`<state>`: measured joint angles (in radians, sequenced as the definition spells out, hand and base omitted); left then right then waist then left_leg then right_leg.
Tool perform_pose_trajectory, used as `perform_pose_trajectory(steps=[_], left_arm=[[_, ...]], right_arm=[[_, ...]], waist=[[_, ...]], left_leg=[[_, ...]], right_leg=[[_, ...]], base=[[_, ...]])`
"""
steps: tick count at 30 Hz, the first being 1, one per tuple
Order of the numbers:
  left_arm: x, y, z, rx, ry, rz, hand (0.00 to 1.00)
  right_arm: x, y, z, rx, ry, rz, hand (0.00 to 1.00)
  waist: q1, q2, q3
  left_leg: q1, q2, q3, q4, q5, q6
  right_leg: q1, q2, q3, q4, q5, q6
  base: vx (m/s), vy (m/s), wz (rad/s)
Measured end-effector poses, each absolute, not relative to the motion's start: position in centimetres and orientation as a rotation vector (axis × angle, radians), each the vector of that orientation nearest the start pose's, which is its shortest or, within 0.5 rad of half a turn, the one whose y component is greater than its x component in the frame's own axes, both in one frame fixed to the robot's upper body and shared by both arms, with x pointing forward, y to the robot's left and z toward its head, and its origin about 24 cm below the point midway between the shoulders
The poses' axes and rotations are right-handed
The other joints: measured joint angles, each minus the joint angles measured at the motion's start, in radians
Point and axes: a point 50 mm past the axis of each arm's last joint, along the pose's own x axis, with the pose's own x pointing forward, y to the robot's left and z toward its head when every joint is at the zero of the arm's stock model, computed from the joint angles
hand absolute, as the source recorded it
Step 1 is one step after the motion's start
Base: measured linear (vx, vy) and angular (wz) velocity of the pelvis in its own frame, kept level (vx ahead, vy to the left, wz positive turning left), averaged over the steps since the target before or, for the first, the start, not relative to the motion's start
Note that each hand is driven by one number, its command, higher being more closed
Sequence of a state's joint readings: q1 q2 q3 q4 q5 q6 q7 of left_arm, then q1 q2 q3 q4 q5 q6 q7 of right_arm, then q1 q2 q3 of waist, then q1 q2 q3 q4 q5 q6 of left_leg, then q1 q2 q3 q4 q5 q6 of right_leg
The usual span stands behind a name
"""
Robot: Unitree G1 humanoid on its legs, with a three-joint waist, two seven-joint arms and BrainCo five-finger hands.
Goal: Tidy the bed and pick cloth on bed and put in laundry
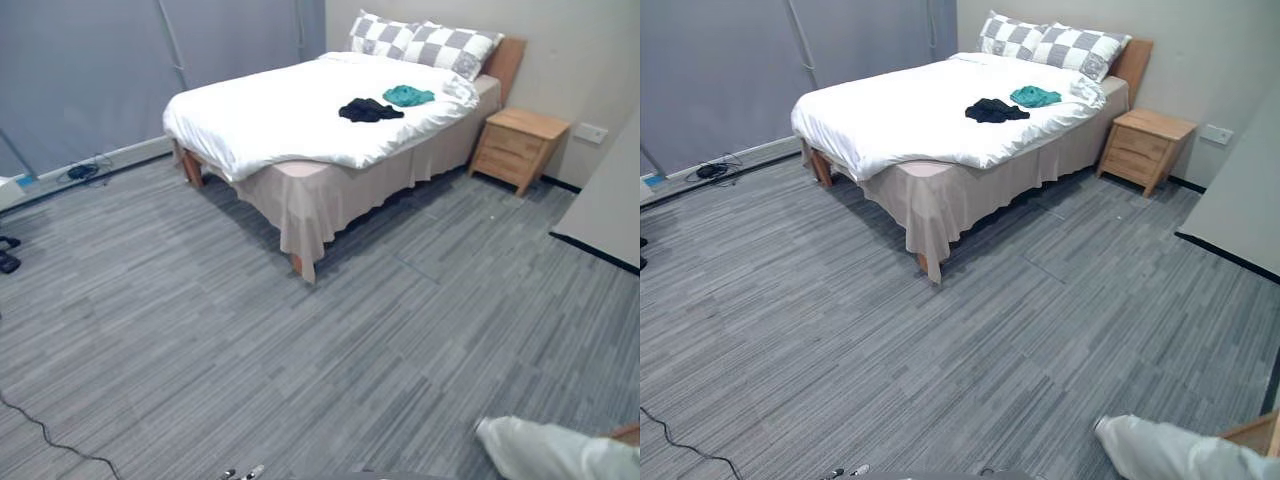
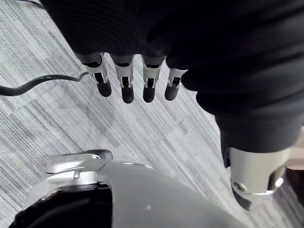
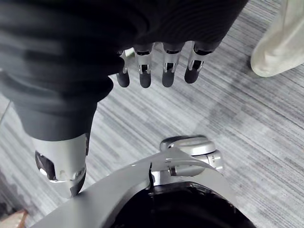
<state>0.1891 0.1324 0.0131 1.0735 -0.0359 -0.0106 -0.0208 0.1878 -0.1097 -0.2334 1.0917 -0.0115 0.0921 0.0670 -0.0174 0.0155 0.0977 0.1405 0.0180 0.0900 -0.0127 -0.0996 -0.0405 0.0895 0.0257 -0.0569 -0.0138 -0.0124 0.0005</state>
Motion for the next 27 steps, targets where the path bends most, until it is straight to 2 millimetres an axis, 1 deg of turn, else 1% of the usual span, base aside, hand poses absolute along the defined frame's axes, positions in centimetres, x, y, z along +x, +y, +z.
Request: perform_pose_trajectory(steps=[3,4,6,7,9,12,15,17,18,22,24,27], left_arm=[[4.6,20.6,-16.9,0.052,1.241,0.125,0.00],[4.6,20.6,-16.9,0.052,1.241,0.125,0.00],[4.6,20.5,-16.9,0.052,1.244,0.124,0.00],[4.6,20.5,-17.0,0.051,1.252,0.124,0.00],[4.7,20.6,-16.9,0.053,1.250,0.126,0.00],[4.9,20.8,-16.9,0.060,1.245,0.128,0.00],[5.6,21.1,-16.8,0.070,1.230,0.128,0.00],[5.6,21.1,-16.7,0.070,1.229,0.128,0.00],[5.6,21.1,-16.7,0.070,1.230,0.128,0.00],[5.6,21.1,-16.8,0.072,1.230,0.129,0.00],[5.6,21.1,-16.8,0.076,1.231,0.126,0.00],[5.5,21.1,-16.8,0.080,1.232,0.122,0.00]], right_arm=[[2.8,-21.6,-17.1,0.077,1.347,-0.255,0.00],[2.5,-21.6,-17.2,0.080,1.360,-0.256,0.00],[2.6,-21.7,-17.2,0.078,1.358,-0.256,0.00],[2.5,-21.7,-17.2,0.076,1.361,-0.255,0.00],[2.6,-21.6,-17.2,0.069,1.363,-0.246,0.00],[3.5,-21.4,-17.2,0.056,1.345,-0.220,0.00],[4.3,-21.1,-17.1,0.065,1.327,-0.197,0.00],[4.4,-21.1,-17.1,0.069,1.324,-0.192,0.00],[4.4,-21.1,-17.1,0.069,1.323,-0.191,0.00],[4.4,-21.1,-17.1,0.067,1.324,-0.187,0.00],[4.4,-21.1,-17.1,0.062,1.324,-0.182,0.00],[4.4,-21.1,-17.1,0.058,1.325,-0.176,0.00]], waist=[[0.001,-0.005,0.000],[0.001,-0.008,-0.002],[0.001,-0.007,-0.001],[-0.003,-0.006,0.001],[-0.001,-0.010,0.002],[0.000,-0.012,0.011],[0.003,-0.023,0.038],[0.003,-0.023,0.041],[0.003,-0.023,0.041],[0.003,-0.023,0.042],[0.003,-0.023,0.043],[0.003,-0.024,0.047]], left_leg=[[0.028,0.001,-0.003,-0.030,0.002,-0.002],[0.033,0.002,-0.004,-0.046,0.010,-0.009],[0.033,0.003,-0.004,-0.053,0.033,0.000],[0.042,0.008,-0.002,-0.057,0.063,0.001],[0.057,0.009,0.001,-0.059,0.071,0.011],[0.072,0.007,0.006,-0.059,0.070,0.011],[0.077,0.007,0.011,-0.059,0.070,0.010],[0.079,0.005,0.015,-0.058,0.070,0.010],[0.081,0.003,0.018,-0.058,0.070,0.010],[0.086,0.001,0.022,-0.056,0.069,0.009],[0.085,0.002,0.025,-0.054,0.064,0.016],[0.080,0.002,0.034,-0.056,0.058,0.014]], right_leg=[[0.029,-0.001,-0.024,-0.030,0.000,0.000],[0.031,-0.002,-0.031,-0.033,0.008,0.000],[0.034,-0.002,-0.042,-0.038,0.026,-0.004],[0.061,0.001,-0.054,-0.050,0.028,-0.010],[0.069,0.003,-0.054,-0.055,0.031,-0.019],[0.082,0.003,-0.053,-0.060,0.031,-0.019],[0.086,0.002,-0.054,-0.060,0.029,-0.016],[0.088,-0.001,-0.054,-0.059,0.027,-0.013],[0.090,-0.004,-0.053,-0.057,0.021,-0.003],[0.095,-0.007,-0.052,-0.056,0.020,-0.002],[0.093,-0.006,-0.052,-0.056,0.020,-0.003],[0.087,-0.005,-0.044,-0.058,0.020,-0.002]], base=[[0.09,0.021,0.12],[0.12,0.021,0.16],[0.13,0.018,0.19],[0.16,0.021,0.18],[0.15,0.027,0.04],[0.11,0.028,-0.04],[0.02,0.015,-0.03],[0.00,0.000,0.00],[-0.04,0.011,0.00],[-0.09,0.000,0.01],[-0.12,-0.009,-0.01],[-0.11,-0.009,-0.09]])
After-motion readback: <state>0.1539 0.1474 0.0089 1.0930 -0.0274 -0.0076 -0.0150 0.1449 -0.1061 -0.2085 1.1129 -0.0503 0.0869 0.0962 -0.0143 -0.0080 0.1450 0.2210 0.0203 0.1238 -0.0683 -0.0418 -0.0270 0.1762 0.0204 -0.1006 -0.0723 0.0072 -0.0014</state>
